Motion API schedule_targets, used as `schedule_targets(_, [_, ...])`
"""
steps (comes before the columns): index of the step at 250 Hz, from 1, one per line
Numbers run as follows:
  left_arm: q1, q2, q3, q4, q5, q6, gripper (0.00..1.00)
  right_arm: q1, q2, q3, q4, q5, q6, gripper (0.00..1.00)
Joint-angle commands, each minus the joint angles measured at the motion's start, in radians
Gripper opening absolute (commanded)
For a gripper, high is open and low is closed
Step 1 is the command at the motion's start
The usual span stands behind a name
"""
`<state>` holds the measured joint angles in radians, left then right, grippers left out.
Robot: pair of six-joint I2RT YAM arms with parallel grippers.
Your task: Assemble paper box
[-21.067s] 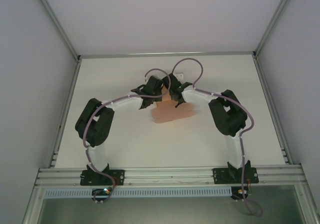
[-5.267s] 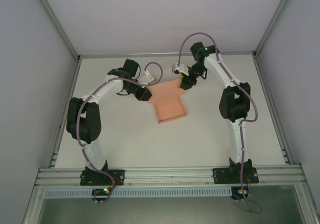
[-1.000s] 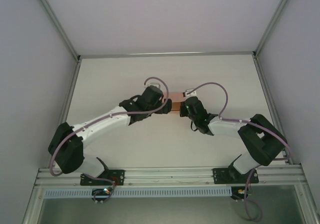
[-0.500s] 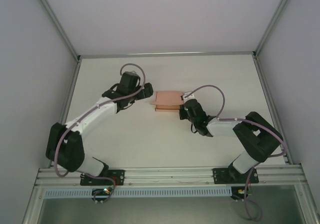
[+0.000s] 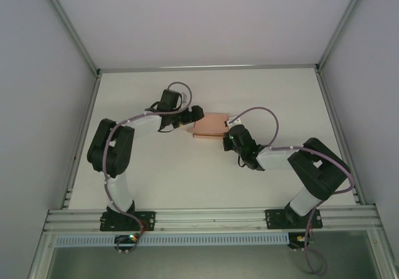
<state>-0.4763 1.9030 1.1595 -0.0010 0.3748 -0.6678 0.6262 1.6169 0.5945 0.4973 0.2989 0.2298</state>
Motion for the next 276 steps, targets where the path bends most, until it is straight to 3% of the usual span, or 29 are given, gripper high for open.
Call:
schedule_targets(1, [0.013, 0.062, 0.017, 0.058, 0.076, -0.018, 0.85, 0.001, 0.018, -0.019, -0.166, -0.009, 0.0, 0.06])
schedule_targets(36, [0.03, 0.109, 0.003, 0.076, 0.09, -0.024, 0.7, 0.002, -0.058, -0.034, -0.253, -0.004, 0.041, 0.11])
schedule_targets(50, [0.036, 0.119, -0.015, 0.098, 0.086, -0.034, 0.59, 0.0, -0.115, -0.056, -0.272, -0.032, 0.05, 0.26])
schedule_targets(84, [0.038, 0.143, -0.031, 0.118, 0.098, -0.042, 0.52, 0.002, -0.258, -0.084, -0.353, -0.073, 0.059, 0.59])
schedule_targets(99, [0.038, 0.148, -0.035, 0.119, 0.101, -0.042, 0.44, 0.0, -0.308, -0.085, -0.383, -0.078, 0.061, 0.73])
schedule_targets(151, [0.033, 0.132, -0.055, 0.092, 0.067, -0.014, 0.38, -0.057, -0.367, 0.0, -0.451, -0.186, 0.094, 1.0])
schedule_targets(172, [0.033, 0.133, -0.067, 0.092, 0.066, -0.013, 0.33, -0.111, -0.309, 0.094, -0.496, -0.228, 0.137, 1.0])
schedule_targets(229, [0.043, 0.136, -0.136, 0.184, 0.091, -0.051, 0.25, -0.283, -0.079, 0.299, -0.534, -0.521, 0.314, 1.0])
schedule_targets(276, [0.053, 0.134, -0.198, 0.3, 0.134, -0.094, 0.2, -0.348, 0.054, 0.387, -0.533, -0.711, 0.368, 1.0])
